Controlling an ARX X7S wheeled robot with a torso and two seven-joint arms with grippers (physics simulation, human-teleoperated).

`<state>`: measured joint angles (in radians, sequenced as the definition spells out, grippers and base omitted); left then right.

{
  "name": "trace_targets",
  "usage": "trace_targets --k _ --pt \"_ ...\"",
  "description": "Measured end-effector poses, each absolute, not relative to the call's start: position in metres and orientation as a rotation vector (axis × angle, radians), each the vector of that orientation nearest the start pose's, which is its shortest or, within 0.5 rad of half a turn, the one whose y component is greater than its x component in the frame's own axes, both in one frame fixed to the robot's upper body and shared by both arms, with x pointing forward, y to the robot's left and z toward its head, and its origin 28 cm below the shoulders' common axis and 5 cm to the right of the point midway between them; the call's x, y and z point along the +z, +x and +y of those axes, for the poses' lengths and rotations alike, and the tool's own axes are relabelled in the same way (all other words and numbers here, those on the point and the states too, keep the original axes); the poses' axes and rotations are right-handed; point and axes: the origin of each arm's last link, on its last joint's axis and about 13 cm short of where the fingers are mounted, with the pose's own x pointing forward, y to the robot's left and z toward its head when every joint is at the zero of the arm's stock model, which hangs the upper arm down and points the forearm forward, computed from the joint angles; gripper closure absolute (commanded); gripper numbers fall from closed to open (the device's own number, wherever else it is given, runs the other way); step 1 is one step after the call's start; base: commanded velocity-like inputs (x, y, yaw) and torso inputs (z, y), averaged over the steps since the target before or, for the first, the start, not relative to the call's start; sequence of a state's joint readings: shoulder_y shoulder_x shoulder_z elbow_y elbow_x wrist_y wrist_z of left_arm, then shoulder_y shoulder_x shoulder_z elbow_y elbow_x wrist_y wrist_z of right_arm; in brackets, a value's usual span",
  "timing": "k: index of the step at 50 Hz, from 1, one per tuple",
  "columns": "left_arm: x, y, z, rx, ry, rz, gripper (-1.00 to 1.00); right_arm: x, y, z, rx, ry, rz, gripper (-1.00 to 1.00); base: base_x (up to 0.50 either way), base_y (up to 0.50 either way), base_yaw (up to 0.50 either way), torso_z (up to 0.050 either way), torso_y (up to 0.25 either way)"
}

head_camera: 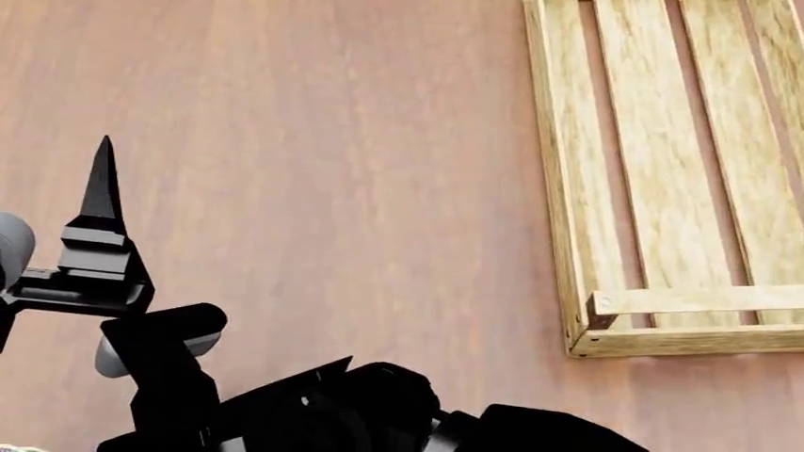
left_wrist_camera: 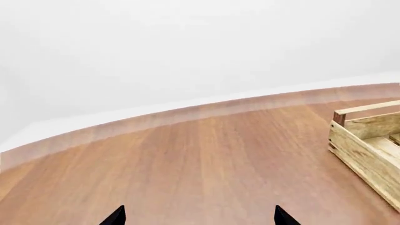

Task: Stack the right bowl on the left bowl and place them in the tray.

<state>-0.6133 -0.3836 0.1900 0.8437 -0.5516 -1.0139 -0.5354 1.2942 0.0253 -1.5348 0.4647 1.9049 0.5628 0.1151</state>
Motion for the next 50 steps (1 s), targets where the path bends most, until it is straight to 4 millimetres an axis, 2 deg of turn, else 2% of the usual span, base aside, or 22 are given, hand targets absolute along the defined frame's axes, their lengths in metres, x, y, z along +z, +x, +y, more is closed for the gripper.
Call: trace_targets --k 8,9,34,50 --pt "0.227 0.221 0.204 -0.015 0.144 -0.335 -1.0 0.158 0.296 0.063 1.04 0.133 0.894 -1.0 0.0 0.0 0.0 0.0 -0.195" --pt "0.227 0.221 0.203 -0.017 0.142 -0.334 -1.0 0.157 0.296 0.062 1.042 0.133 0.894 1.0 0.0 0.0 0.0 0.0 0.0" --pt "0.227 0.218 0.205 -0.03 0.113 -0.34 -1.0 0.15 0.296 0.064 1.056 0.136 0.873 1.0 0.0 0.0 0.0 0.0 -0.001" --pt "0.227 0.218 0.205 -0.037 0.095 -0.326 -1.0 0.14 0.298 0.059 1.01 0.095 0.879 1.0 0.0 0.0 0.0 0.0 0.233"
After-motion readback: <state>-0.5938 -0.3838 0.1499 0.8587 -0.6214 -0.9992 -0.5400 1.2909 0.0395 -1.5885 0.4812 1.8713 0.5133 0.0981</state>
